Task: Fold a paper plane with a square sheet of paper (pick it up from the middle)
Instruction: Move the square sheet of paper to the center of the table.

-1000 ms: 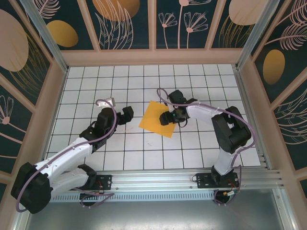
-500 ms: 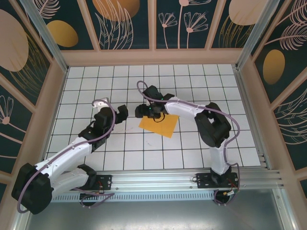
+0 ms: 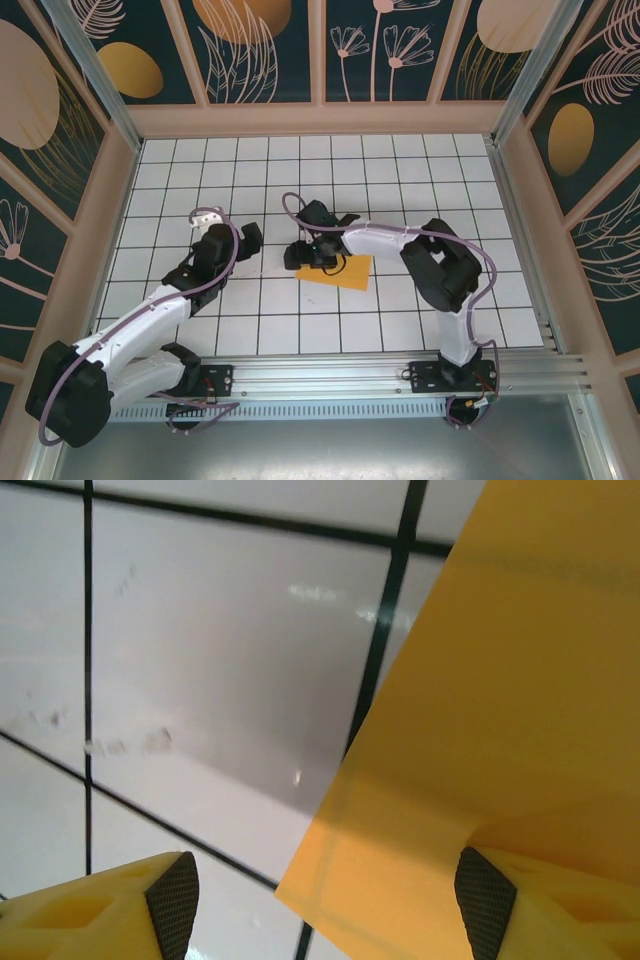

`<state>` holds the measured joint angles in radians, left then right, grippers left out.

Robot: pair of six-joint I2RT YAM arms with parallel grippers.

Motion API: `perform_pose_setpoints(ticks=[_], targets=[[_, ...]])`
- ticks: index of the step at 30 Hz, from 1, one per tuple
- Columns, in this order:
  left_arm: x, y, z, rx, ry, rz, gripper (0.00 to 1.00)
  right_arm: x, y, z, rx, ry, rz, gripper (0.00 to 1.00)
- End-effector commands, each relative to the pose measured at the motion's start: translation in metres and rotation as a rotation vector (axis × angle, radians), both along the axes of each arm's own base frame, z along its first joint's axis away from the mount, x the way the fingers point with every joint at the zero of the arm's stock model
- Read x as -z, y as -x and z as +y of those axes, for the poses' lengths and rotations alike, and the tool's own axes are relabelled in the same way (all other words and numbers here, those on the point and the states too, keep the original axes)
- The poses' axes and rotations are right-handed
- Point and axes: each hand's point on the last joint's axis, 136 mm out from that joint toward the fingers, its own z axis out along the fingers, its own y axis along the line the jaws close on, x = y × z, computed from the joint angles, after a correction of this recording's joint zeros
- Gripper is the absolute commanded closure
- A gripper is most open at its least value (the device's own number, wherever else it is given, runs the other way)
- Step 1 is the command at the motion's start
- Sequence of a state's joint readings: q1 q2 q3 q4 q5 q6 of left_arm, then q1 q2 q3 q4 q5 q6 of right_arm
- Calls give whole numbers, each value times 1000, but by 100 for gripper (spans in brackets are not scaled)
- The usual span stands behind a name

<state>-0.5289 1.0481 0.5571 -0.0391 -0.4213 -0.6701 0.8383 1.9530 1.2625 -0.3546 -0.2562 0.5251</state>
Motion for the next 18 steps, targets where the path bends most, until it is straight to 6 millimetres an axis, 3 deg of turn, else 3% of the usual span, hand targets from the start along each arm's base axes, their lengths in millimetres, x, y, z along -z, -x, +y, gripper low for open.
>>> perform_pose_setpoints(ticks=[1, 6, 11, 13, 16, 18], targets=[[-3, -3, -4, 15, 2, 18, 1, -3, 33, -22, -119, 51, 36, 28], [-2, -6, -15, 54, 29, 34, 1, -49, 9, -34, -31, 83, -113, 23], [-14, -10, -26, 84, 87, 9, 1, -92, -17, -69, 211, 130, -282, 12], [-20, -10, -25, 77, 105, -12, 1, -100, -23, -86, 306, 149, -339, 1], [-32, -8, -28, 114, 119, -86, 1, -104, -24, -106, 404, 163, -354, 1], [-42, -3, -34, 178, 140, -157, 1, -100, -22, -108, 417, 162, -314, 1]])
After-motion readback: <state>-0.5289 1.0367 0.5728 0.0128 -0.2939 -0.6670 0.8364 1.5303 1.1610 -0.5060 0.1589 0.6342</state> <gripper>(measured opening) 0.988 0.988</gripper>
